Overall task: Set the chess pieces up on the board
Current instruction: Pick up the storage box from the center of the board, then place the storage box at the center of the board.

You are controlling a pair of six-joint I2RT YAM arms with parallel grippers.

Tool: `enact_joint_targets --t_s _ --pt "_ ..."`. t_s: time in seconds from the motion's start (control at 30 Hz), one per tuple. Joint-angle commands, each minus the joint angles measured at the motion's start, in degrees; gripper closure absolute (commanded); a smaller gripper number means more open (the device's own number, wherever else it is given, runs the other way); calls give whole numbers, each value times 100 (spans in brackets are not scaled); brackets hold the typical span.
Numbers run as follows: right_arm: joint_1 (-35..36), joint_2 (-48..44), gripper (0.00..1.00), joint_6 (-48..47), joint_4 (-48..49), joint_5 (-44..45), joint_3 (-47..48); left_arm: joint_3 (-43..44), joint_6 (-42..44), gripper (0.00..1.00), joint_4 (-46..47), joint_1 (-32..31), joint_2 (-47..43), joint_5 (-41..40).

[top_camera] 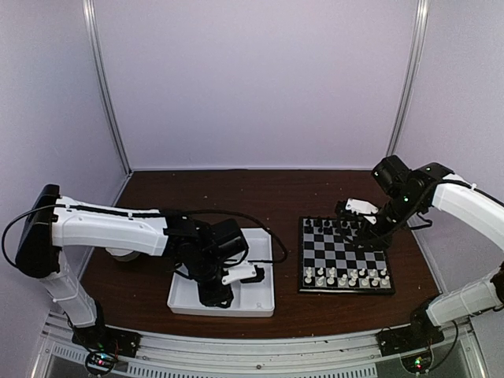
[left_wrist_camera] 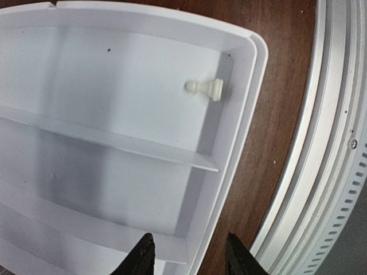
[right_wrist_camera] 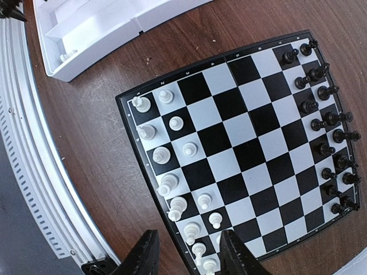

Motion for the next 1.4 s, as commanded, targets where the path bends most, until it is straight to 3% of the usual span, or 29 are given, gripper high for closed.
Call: enact_joint_targets --t_s 0.0,0.27,0.6,0.87,1.23,1.37 --pt "-23 -116 61 -44 -28 -65 177 72 486 58 40 -21 302 141" --pt "-23 -218 61 -11 -2 -17 37 35 613 67 108 -46 583 465" --pt "-23 -92 62 -27 -19 -47 92 270 758 100 -112 -41 851 412" --pt "-23 -190 62 -29 -9 15 30 1241 841 100 -1245 -65 364 813" --pt "-24 -83 62 -10 9 -32 65 1003 743 100 -1062 -102 485 1168" --pt "-24 -36 62 -19 -51 -50 155 1563 816 100 -1713 -114 104 549"
